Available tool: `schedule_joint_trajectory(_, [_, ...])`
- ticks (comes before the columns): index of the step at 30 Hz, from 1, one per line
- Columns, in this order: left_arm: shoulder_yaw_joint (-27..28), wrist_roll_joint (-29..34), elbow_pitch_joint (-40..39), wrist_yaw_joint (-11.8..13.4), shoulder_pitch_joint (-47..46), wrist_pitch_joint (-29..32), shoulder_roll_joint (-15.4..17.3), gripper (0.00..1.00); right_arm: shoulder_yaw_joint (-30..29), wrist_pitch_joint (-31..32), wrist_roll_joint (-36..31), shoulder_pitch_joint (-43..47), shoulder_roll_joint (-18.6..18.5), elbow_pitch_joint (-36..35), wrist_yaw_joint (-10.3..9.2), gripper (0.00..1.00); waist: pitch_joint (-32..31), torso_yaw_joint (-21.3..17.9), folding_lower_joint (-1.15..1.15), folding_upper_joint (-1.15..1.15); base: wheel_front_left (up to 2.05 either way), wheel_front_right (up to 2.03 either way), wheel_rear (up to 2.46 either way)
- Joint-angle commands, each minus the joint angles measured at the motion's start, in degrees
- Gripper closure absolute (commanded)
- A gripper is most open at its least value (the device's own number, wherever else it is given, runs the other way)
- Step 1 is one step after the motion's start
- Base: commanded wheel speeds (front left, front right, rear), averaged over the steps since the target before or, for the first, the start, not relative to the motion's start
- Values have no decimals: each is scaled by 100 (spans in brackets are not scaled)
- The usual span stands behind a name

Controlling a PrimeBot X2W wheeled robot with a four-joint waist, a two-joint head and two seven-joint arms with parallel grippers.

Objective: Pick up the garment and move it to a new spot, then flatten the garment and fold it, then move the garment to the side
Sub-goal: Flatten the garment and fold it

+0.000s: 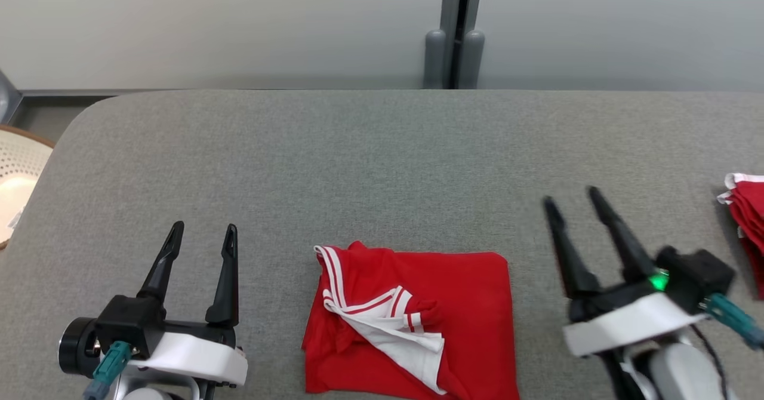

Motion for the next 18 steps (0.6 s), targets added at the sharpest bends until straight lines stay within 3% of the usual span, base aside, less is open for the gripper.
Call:
schedule_joint_trajectory(1, [17, 26, -3, 32, 99, -30, 32, 0, -335, 133, -112, 280, -113, -160, -1, 0, -90, -84, 0, 0, 0, 0, 0])
schedule_joint_trajectory(9, [6, 13, -23, 64, 252, -29, 105, 0, -1345, 713, -464, 1251, -324, -798, -1, 0, -279, -242, 0, 0, 0, 0, 0])
schedule_joint_trajectory(18, [-32, 4, -43, 134, 450, 20, 168, 0, -1622, 1112, -570, 1846, -212, -1361, -1, 0, -416, -329, 0, 0, 0, 0, 0])
